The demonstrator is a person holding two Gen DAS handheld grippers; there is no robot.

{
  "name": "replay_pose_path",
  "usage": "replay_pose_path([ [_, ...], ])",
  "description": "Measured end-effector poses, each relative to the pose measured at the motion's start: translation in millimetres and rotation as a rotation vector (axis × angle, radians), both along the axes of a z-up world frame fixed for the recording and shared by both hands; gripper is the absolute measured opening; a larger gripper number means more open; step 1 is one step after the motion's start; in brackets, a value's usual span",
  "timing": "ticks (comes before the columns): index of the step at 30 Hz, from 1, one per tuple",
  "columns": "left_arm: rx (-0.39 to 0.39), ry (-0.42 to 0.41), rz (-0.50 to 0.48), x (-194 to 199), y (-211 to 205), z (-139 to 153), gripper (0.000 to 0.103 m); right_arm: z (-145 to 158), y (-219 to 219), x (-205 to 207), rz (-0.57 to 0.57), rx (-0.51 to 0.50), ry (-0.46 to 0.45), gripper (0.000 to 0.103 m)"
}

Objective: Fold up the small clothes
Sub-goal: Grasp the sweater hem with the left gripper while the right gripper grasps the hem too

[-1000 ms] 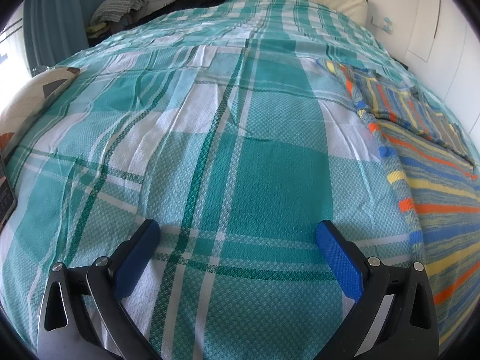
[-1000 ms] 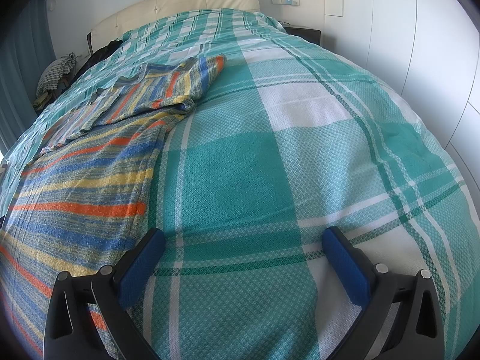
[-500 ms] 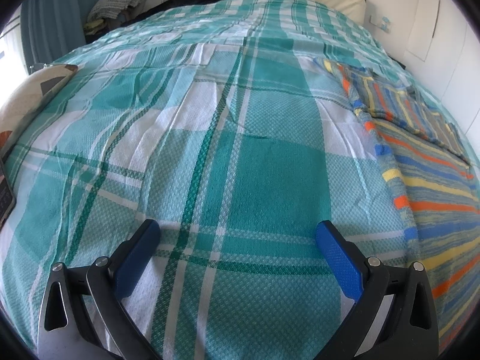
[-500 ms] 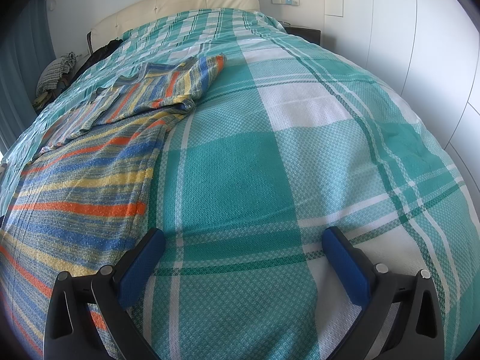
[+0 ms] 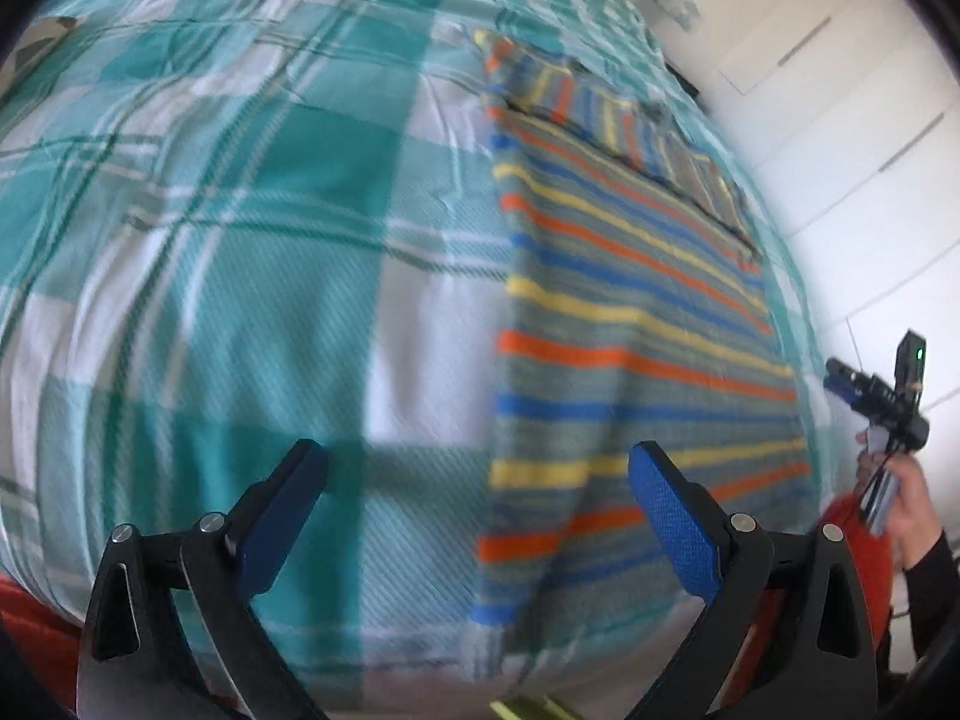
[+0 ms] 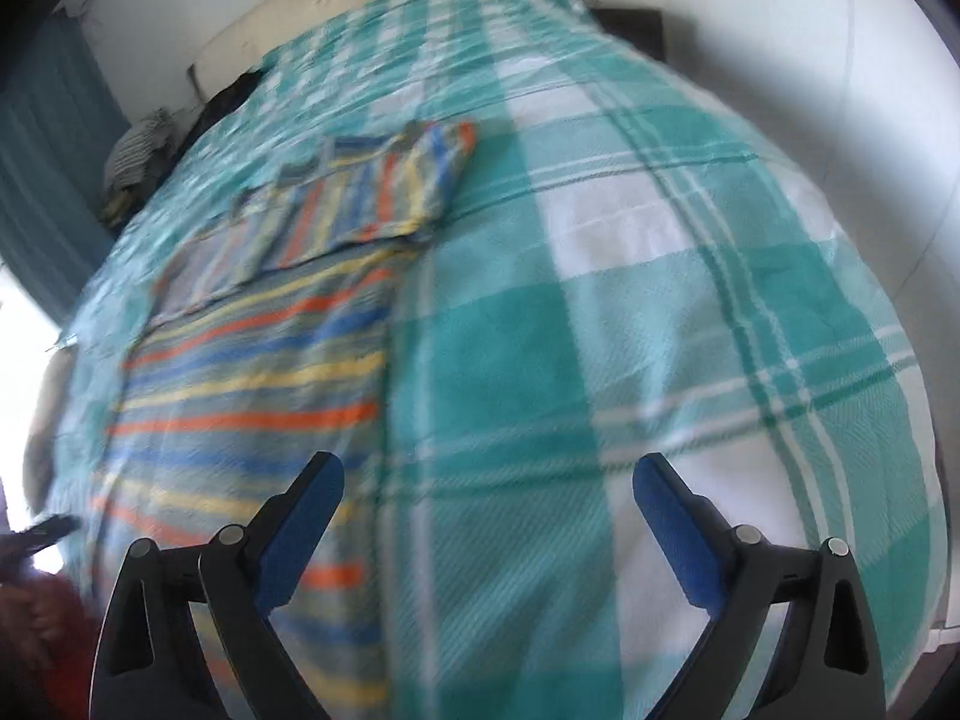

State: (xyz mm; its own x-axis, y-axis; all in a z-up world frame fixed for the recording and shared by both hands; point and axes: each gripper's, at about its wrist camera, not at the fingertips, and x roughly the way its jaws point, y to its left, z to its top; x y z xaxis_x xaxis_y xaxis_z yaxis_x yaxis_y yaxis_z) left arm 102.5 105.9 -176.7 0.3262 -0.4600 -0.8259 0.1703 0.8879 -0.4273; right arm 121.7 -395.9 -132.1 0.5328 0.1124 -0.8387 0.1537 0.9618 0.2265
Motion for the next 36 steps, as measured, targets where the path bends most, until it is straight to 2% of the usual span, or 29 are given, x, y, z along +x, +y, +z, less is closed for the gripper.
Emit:
replay_pose_path([
  [2,0.038,0.027,-0.098,-17.6,-20.8,-4.3,0.093,10.0,10.8,-16.3,0.082,0.059,0.093,0.097],
  [4,0.121,0.035,-0.168,-32.1,-36.8,-8.1,0.085,8.4,25.1,-38.5,0.154,0.105,0.208,0.097],
  [6,0.186,0.04,-0.199,-40.5,-45.9,-10.0,0.081,-0.7,39.1,-60.7,0.197,0.119,0.308,0.096],
  [9,0.196,0.068,-0.215,-44.2,-50.1,-11.9,0.067,-16.8,53.5,-81.7,0.215,0.152,0.371,0.091],
  [11,0.219,0.089,-0.211,-43.4,-50.9,-16.9,0.039,-27.8,57.9,-83.1,0.203,0.178,0.372,0.088],
  [12,0.231,0.097,-0.211,-44.6,-51.3,-19.6,0.029,-32.2,58.8,-82.0,0.197,0.176,0.373,0.081],
  [13,0.225,0.114,-0.211,-43.1,-50.2,-21.8,0.005,-40.1,60.5,-79.8,0.19,0.185,0.392,0.062],
  [14,0.212,0.128,-0.207,-43.6,-50.0,-21.9,0.005,-46.8,61.5,-78.2,0.186,0.209,0.413,0.046],
  [15,0.205,0.133,-0.198,-43.1,-47.8,-20.7,0.005,-50.6,61.9,-76.8,0.179,0.229,0.425,0.003],
  [18,0.168,0.133,-0.172,-47.0,-41.4,-15.4,0.004,-44.8,64.2,-74.5,0.204,0.241,0.42,0.005],
  [21,0.064,0.139,-0.128,-41.1,-28.7,-9.8,0.004,-25.1,62.4,-71.0,0.205,0.27,0.358,0.005],
  [25,-0.046,0.075,-0.076,-12.6,-12.1,13.5,0.004,-8.6,46.4,-52.4,0.16,0.322,0.25,0.005],
  [30,-0.061,-0.019,-0.036,63.1,-13.5,50.1,0.004,3.2,19.7,-0.3,0.085,0.387,0.133,0.005],
  [36,-0.007,-0.083,-0.002,188.8,-43.4,68.8,0.004,28.2,9.3,110.0,0.051,0.382,0.02,0.005],
])
